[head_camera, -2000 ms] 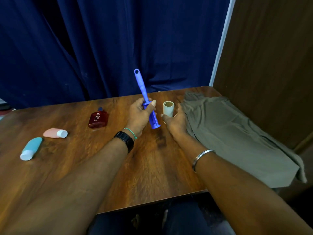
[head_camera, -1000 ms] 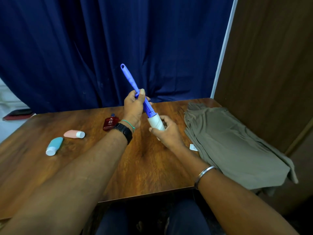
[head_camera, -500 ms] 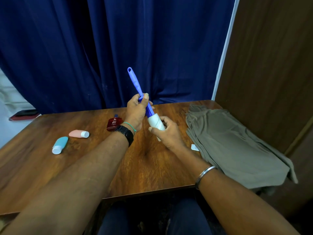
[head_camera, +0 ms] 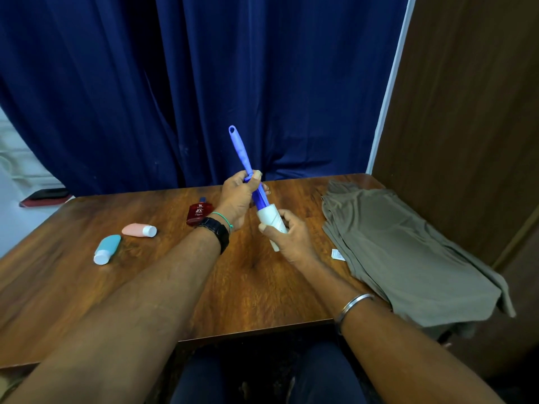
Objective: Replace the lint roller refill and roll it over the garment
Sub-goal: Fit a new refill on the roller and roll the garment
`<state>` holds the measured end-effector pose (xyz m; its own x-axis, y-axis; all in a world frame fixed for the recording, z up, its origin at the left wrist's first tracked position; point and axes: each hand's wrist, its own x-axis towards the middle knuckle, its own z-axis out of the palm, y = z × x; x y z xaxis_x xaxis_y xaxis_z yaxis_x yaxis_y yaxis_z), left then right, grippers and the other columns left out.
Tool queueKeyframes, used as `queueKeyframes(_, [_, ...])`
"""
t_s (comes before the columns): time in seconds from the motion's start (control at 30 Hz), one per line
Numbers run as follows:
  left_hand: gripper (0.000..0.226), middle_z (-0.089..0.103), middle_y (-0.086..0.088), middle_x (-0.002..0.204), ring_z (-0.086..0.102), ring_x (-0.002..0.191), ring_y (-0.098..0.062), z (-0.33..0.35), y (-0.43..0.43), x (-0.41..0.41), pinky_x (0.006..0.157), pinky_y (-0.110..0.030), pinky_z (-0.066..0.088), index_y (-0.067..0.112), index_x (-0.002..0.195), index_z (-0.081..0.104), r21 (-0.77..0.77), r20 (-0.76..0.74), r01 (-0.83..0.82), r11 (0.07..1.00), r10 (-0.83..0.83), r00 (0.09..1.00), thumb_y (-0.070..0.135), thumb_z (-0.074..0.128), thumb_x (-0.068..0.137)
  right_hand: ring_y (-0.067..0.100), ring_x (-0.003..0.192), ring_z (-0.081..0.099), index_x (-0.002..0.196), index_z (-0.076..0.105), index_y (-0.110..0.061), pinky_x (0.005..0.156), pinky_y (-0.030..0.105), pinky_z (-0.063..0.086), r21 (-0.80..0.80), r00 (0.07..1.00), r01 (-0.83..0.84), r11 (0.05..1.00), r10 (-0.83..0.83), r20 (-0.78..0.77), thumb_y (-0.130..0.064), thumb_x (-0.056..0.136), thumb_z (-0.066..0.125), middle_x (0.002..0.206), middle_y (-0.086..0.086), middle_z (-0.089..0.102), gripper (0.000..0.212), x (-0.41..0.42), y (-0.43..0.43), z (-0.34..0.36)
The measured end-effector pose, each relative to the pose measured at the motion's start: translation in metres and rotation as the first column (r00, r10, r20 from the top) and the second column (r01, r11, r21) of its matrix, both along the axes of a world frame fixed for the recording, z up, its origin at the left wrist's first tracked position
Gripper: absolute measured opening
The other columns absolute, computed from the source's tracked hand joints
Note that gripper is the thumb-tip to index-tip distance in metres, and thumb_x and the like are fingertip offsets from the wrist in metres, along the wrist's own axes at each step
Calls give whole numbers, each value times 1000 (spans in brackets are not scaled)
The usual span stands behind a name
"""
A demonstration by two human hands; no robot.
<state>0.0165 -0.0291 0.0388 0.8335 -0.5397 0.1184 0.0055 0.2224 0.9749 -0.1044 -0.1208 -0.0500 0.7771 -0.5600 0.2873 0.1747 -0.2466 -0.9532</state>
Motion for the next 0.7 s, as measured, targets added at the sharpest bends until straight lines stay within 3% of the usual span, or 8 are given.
queueKeyframes(0.13, [23, 70, -17, 93, 71, 95, -30, -3, 3, 4, 82, -34, 64, 5, 118, 67, 13, -48, 55, 998, -55, 997, 26, 61, 109, 10, 80, 70, 117, 75, -19, 69, 31, 58, 69, 998, -57, 996, 57, 6, -31, 89, 85, 93, -1, 76, 32, 0, 3, 1])
queueKeyframes(0.3, [17, 74, -13, 93, 70, 90, -26, -13, -3, -3, 88, -40, 59, 13, 103, 72, 21, -93, 134, 991, -132, 987, 29, 65, 106, 20, 66, 62, 108, 70, 6, 57, 32, 51, 274, 992, -104, 956, 81, 95, -22, 100, 74, 79, 11, 67, 29, 10, 9, 18])
queueKeyframes(0.43, [31, 75, -16, 99, 68, 96, -30, -13, -6, -2, 98, -46, 54, 15, 104, 75, 9, -144, 163, 987, -160, 976, 44, 74, 94, 12, 67, 63, 107, 76, -10, 59, 29, 52, 301, 989, -140, 943, 118, 92, -25, 100, 75, 80, 5, 69, 16, 13, 6, 25])
queueKeyframes(0.53, [54, 78, -15, 103, 70, 96, -27, -14, -5, 0, 101, -47, 56, 13, 113, 75, 5, -173, 145, 989, -142, 975, 63, 61, 99, 14, 73, 66, 114, 76, -14, 65, 30, 56, 329, 986, -151, 932, 118, 118, -26, 95, 81, 86, 4, 75, 22, 12, 7, 26])
queueKeyframes(0.6, [52, 79, -16, 105, 72, 98, -28, -16, -7, 0, 105, -52, 55, 11, 113, 75, -8, -179, 126, 992, -126, 976, 57, 52, 107, 18, 83, 71, 125, 71, -13, 74, 35, 61, 335, 987, -132, 933, 93, 130, -26, 91, 85, 101, 9, 80, 39, 13, 8, 26])
queueKeyframes(0.7, [36, 80, -18, 105, 74, 99, -29, -15, -6, -2, 110, -55, 54, 10, 107, 77, -31, -197, 117, 993, -120, 973, 40, 57, 109, 20, 90, 74, 130, 65, -10, 84, 41, 61, 347, 988, -110, 931, 66, 138, -24, 89, 87, 117, 19, 79, 48, 14, 8, 22])
